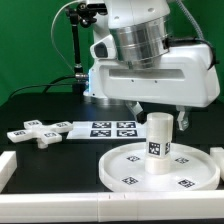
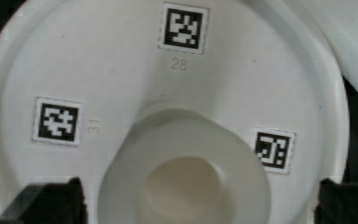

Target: Assemble round table

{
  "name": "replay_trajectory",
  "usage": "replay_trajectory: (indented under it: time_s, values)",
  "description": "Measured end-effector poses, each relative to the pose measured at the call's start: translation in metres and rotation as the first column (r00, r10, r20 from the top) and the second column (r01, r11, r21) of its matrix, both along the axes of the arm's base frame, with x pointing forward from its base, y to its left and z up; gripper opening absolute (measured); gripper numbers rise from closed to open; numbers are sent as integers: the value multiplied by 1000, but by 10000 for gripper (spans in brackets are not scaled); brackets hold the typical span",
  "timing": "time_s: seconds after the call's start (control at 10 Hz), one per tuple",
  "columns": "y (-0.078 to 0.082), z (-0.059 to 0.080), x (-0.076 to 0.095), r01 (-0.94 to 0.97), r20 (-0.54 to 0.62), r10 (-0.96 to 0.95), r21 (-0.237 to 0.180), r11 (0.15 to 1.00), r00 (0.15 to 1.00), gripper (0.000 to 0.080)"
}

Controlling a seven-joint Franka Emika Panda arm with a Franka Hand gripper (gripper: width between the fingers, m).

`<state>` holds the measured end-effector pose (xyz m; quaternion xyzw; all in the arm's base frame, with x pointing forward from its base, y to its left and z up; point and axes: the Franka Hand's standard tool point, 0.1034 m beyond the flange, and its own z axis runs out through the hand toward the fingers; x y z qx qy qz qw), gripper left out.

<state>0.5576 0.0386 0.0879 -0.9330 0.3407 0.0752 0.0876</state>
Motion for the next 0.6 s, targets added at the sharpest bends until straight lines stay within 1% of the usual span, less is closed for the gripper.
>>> replay_trajectory:
  time_s: [0.1,0.5,0.6]
  values:
    - [-1,0,0,-85,21,84,6,996,996,649]
    - [-1,-1,0,-294,68,292,15,956,954,649]
    - [-2,-1,0,-421,86,420,-5,907,904,649]
